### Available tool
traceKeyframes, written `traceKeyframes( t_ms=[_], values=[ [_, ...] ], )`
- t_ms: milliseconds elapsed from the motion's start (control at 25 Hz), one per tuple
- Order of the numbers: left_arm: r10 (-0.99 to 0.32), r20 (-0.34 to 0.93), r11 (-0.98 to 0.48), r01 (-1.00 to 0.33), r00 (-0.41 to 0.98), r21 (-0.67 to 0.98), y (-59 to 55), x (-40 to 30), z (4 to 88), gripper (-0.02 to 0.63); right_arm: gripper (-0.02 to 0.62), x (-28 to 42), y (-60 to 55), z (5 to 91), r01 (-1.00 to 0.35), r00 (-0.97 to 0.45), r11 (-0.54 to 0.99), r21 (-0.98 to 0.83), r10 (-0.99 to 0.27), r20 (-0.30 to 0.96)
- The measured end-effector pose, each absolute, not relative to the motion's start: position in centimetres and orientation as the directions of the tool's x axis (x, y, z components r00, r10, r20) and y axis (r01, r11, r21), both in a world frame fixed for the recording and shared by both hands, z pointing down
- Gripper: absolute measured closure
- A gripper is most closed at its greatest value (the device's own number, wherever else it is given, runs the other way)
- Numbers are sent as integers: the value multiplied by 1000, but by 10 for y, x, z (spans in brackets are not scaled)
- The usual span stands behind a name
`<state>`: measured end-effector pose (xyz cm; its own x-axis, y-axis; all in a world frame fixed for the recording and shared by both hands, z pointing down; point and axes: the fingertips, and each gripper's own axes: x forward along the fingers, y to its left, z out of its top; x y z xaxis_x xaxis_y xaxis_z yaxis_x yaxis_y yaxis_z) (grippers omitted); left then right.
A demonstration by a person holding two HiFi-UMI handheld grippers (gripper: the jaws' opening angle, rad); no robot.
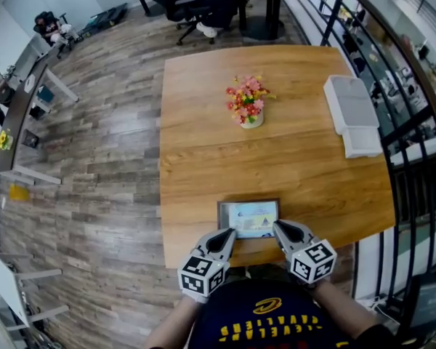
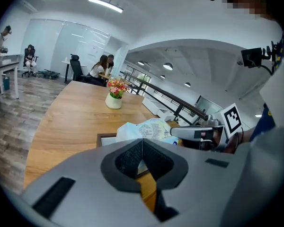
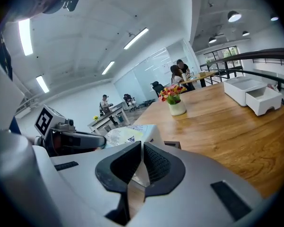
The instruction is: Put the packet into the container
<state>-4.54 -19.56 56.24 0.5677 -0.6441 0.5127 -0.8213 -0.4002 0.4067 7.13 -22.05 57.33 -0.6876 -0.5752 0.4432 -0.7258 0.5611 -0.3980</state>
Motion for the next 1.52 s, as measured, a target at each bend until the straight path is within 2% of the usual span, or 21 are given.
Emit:
traceKeyframes(
  t_ms=[440,800,1120,1520],
  values=[
    [-570,575,-448,-809,587,381,-196,-51,594,601,572,60,-219,601,-773,-604,589,-234,-572,555],
    [-512,669,-539,-808,539,238,-196,-50,618,603,572,56,-219,619,-785,-528,605,-133,-542,654],
    [-456,743,-618,-775,490,132,-192,-44,632,603,571,53,-219,626,-749,-460,663,-7,-511,726],
    [-417,805,-619,-781,422,89,-187,-42,644,601,571,54,-217,636,-690,-360,715,114,-475,803]
  ],
)
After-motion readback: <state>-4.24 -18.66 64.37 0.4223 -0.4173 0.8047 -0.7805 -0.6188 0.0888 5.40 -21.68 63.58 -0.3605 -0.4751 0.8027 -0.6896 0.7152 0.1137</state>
